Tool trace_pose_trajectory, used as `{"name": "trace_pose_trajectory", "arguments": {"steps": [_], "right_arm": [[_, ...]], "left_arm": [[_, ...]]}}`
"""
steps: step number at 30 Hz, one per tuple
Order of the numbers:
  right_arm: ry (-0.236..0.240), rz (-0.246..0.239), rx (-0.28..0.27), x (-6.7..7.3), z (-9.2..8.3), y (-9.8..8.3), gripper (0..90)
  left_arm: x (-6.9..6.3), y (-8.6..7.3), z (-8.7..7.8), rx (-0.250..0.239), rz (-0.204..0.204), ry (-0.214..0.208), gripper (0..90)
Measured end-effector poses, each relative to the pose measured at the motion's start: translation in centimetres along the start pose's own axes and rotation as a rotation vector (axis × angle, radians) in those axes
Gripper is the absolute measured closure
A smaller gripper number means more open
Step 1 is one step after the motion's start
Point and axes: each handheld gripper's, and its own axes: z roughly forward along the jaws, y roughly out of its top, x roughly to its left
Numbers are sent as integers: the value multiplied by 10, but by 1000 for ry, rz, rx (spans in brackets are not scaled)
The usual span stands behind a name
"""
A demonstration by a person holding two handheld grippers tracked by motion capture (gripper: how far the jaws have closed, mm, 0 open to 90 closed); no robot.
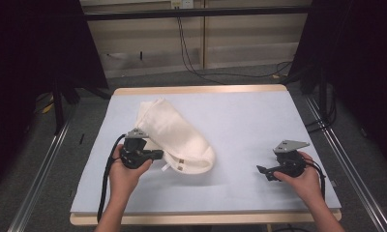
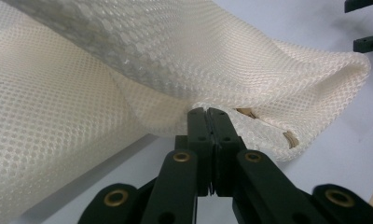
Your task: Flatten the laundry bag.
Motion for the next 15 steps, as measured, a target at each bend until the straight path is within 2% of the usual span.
{"name": "trace_pose_trajectory", "arguments": {"steps": [2, 5, 8, 12, 13, 15], "right_arm": [[0, -12, -5, 0, 0, 0, 100], [2, -17, -9, -1, -1, 0, 101], [1, -11, -4, 0, -1, -1, 101], [3, -12, -1, 0, -1, -2, 102], [3, -12, -1, 0, -1, -2, 102], [3, -16, -2, 1, -1, -2, 102]], "left_arm": [[-1, 2, 2, -13, -6, 3, 890], [-1, 4, 3, 0, 11, 5, 890], [-4, 7, 6, -7, -2, 0, 889], [-4, 10, 8, 2, 10, -1, 888], [-5, 10, 9, -10, 0, 0, 888], [-4, 12, 10, 5, 11, 3, 889]]}}
